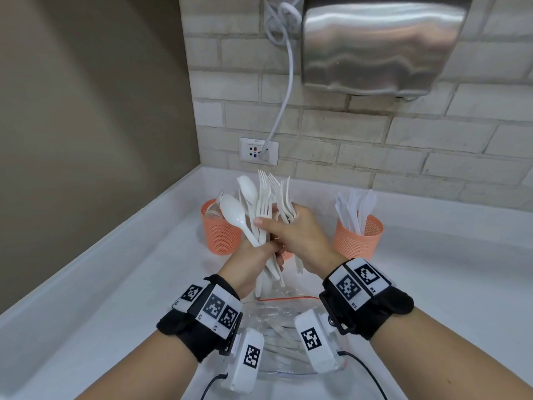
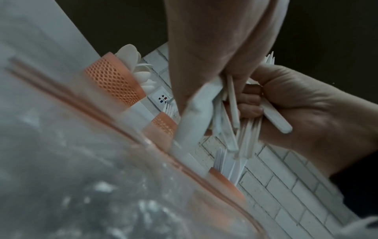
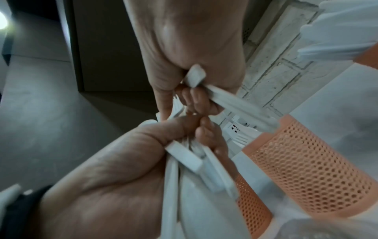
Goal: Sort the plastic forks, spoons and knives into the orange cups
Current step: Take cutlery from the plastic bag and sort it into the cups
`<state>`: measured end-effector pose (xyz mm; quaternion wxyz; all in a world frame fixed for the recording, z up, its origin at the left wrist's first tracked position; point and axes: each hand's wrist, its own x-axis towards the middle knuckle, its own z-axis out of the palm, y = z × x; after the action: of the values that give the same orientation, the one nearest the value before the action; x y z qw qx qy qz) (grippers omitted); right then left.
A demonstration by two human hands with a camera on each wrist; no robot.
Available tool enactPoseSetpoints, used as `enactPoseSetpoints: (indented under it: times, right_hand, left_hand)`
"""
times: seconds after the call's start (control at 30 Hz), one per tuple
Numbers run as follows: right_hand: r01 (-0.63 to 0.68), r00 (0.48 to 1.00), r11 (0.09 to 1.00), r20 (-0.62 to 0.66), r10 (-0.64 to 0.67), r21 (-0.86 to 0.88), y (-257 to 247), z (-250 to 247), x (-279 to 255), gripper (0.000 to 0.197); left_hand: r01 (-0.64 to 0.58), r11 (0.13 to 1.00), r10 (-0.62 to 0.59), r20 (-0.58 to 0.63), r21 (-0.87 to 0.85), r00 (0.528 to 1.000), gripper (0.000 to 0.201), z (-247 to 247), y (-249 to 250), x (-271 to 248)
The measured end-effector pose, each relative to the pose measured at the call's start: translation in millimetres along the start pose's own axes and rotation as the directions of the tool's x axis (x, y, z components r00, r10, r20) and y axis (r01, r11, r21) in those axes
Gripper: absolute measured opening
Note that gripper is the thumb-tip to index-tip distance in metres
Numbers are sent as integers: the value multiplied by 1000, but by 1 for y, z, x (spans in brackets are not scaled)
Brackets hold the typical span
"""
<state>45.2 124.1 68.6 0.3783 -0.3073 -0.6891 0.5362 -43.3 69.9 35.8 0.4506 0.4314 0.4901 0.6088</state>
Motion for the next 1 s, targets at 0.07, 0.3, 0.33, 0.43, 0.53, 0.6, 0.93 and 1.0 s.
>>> enactPoseSetpoints:
  times: [0.07, 0.3, 0.33, 0.43, 0.53, 0.6, 0.93, 1.0]
  right_hand:
    - [-27, 999, 1000, 25, 27, 10, -2, -2, -1, 8]
    - [-138, 988, 986, 79, 131, 89, -6, -9, 1, 21]
    - [-146, 987, 983, 83, 138, 110, -3, -8, 1, 23]
    - [-183, 982, 956, 96, 164, 230, 3, -7, 2, 21]
    - [-199, 979, 919, 107, 172, 341, 5, -5, 1, 17]
    - [-155, 987, 936, 91, 132, 316, 7, -2, -1, 17]
    - [-56, 996, 964, -50, 71, 261, 3, -9, 4, 28]
    - [-9, 992, 940, -114, 51, 342, -4, -13, 7, 25]
  left_hand:
    - [3, 1000, -4, 33, 10, 999, 18, -2, -2, -1]
    - [18, 999, -12, 124, -50, 992, 9, -10, -4, -4]
    - [23, 997, -12, 140, -80, 990, 11, -11, -3, -5]
    - [59, 987, -45, 91, -152, 995, 34, -10, 3, -4]
    - [38, 976, -30, 41, -214, 999, 34, -9, 6, -1]
    - [21, 976, -18, 17, -219, 1000, 30, -8, 6, 0]
    - [-18, 988, 4, -94, -153, 996, 23, -14, -2, 5]
    - [2, 990, -18, -113, -143, 993, 19, -18, -2, 6]
